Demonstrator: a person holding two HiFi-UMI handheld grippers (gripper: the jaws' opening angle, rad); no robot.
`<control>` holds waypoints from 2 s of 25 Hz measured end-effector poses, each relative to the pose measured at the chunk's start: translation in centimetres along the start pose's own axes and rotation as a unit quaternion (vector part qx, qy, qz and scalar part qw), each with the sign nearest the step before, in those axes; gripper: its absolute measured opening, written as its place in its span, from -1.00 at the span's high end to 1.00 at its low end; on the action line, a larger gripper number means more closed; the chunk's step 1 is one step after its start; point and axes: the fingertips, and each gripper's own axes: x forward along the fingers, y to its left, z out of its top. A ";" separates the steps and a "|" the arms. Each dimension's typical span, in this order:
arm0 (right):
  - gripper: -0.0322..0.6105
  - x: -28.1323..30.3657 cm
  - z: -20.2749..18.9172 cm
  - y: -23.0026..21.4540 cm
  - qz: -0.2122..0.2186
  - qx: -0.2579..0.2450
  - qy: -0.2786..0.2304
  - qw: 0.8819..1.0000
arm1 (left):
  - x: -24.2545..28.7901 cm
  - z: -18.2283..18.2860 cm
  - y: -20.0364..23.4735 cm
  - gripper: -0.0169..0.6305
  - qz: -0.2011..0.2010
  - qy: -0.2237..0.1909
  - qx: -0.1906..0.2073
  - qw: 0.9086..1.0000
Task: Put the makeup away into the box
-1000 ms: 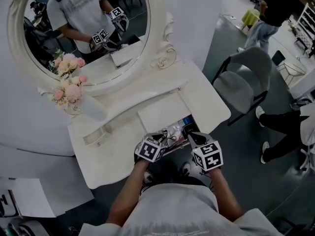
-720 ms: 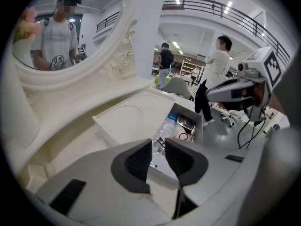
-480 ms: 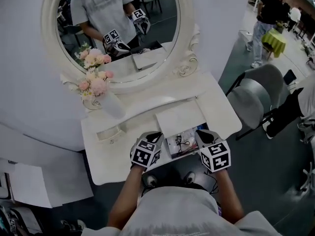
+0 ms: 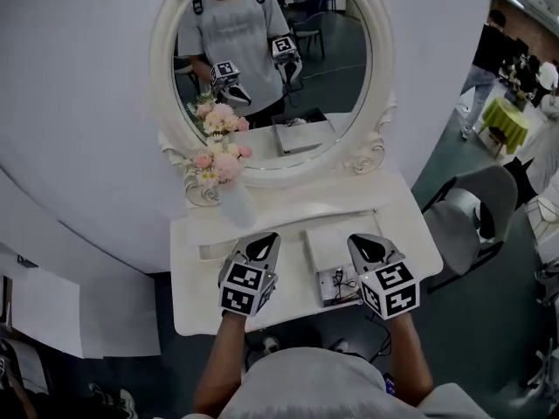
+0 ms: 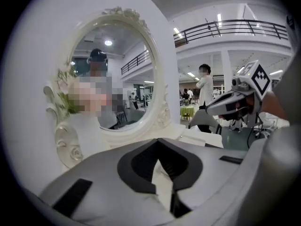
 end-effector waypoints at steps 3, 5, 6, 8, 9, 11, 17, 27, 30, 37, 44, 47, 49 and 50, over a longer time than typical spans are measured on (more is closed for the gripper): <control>0.89 -0.2 2.9 1.2 0.017 -0.022 -0.024 0.999 | -2.1 3.0 1.2 0.97 0.020 -0.039 0.005 0.999; 0.89 -0.5 4.8 1.9 0.023 -0.032 -0.045 0.998 | -3.6 4.7 1.8 0.97 0.033 -0.062 0.006 0.998; 0.89 -0.7 5.7 2.3 0.025 -0.035 -0.055 0.998 | -4.3 5.5 2.1 0.97 0.039 -0.072 0.009 0.997; 0.89 -1.2 7.4 3.0 0.034 -0.038 -0.075 0.996 | -5.7 6.8 2.4 0.97 0.048 -0.088 0.017 0.995; 0.89 -1.5 8.2 3.4 0.040 -0.040 -0.085 0.995 | -6.3 7.5 2.5 0.97 0.050 -0.096 0.020 0.994; 0.89 -2.1 9.6 4.0 0.049 -0.045 -0.103 0.992 | -7.4 8.6 2.6 0.97 0.057 -0.109 0.032 0.992; 0.89 -2.9 12.3 5.0 0.064 -0.059 -0.138 0.987 | -9.8 11.2 2.8 0.97 0.098 -0.124 0.095 0.983; 0.89 -2.8 13.9 6.4 0.074 -0.081 -0.145 0.983 | -11.5 12.9 3.5 0.97 0.128 -0.133 0.134 0.974; 0.89 -2.8 14.0 6.6 0.073 -0.092 -0.142 0.983 | -11.6 12.8 3.6 0.97 0.129 -0.134 0.131 0.974; 0.89 -2.4 14.3 7.3 0.078 -0.103 -0.138 0.982 | -11.6 12.5 4.0 0.97 0.131 -0.131 0.125 0.975; 0.89 -2.1 14.2 7.2 0.076 -0.105 -0.136 0.982 | -11.3 12.0 4.2 0.97 0.129 -0.125 0.123 0.976; 0.89 -2.0 13.9 7.1 0.075 -0.105 -0.134 0.983 | -11.1 11.8 4.2 0.97 0.128 -0.122 0.123 0.977; 0.89 -1.9 13.9 7.0 0.075 -0.104 -0.134 0.983 | -10.9 11.6 4.2 0.97 0.127 -0.121 0.122 0.977; 0.89 -1.9 14.0 7.0 0.076 -0.103 -0.134 0.983 | -10.9 11.6 4.3 0.97 0.126 -0.121 0.122 0.977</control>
